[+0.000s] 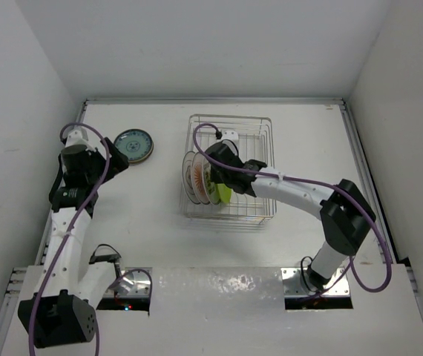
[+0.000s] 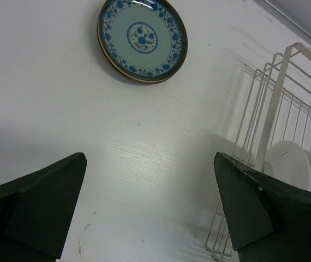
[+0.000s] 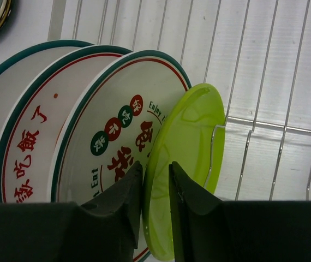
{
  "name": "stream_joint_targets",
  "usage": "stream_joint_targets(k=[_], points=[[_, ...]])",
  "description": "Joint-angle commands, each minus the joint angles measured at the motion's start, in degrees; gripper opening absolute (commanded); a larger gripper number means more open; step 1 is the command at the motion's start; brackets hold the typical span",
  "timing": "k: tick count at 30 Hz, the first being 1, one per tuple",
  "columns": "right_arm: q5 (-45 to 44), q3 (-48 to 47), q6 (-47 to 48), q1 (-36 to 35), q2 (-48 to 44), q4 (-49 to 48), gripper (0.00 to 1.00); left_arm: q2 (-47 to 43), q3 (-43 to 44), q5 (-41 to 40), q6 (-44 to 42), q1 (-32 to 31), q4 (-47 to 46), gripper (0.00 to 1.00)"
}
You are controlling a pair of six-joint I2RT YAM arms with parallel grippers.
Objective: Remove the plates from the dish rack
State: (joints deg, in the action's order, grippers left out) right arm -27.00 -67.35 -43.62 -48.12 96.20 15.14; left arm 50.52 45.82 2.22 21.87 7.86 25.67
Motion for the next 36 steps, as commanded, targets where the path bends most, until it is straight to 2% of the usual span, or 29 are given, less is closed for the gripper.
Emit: stream_joint_targets(k=[1,8,16,22,24,26,29,30,33,35,36], points=[[0.2,1.08,-2.79,0.39,-0.49,-3.88,0.24,-2.0,0.15,-0.11,-1.39,-0.21,-3.08,1.0],[0.55,0.38,-3.06,0.39,-2.42,-4.5,0.05,-2.71,0.05,-0.46,-1.04,-0.3,-3.08,1.0],[2.05,-1.81,1.51,0.39,-8.83,-1.26,0.01,-2.89,2.25,-0.11,0.54,-0.21,-1.86,1.0],[0.55,-4.54,6.43,0.31,-15.15,3.49,0.0,-2.54,9.62,2.7,5.19,-0.3,0.34,1.0],[0.81,-6.46,7.92,0.39,-16.57,5.16,0.0,-1.75,13.67,6.63,7.21,-0.3,0.7,1.0],[3.17,-8.14,11.96,0.31,-17.97,6.83,0.0,-0.26,16.91,11.38,10.99,-0.21,-0.44,1.0],[10.55,-12.87,21.44,0.13,-18.86,8.06,0.0,2.29,17.81,28.21,19.24,-0.21,-8.67,1.0],[12.4,-14.37,23.99,0.04,-18.51,9.29,0.0,3.0,17.55,30.72,24.14,-0.39,-10.36,1.0],[18.29,-21.22,35.32,-1.79,-16.32,15.78,0.0,4.32,16.84,35.13,29.45,-1.18,-15.11,1.0],[16.29,-24.65,46.03,-4.52,-14.91,20.45,0.0,4.15,16.84,33.65,31.56,-2.49,-15.65,1.0],[13.58,-24.76,49.47,-8.62,-14.82,20.89,0.0,3.97,16.67,33.38,32.0,-2.84,-15.65,1.0]])
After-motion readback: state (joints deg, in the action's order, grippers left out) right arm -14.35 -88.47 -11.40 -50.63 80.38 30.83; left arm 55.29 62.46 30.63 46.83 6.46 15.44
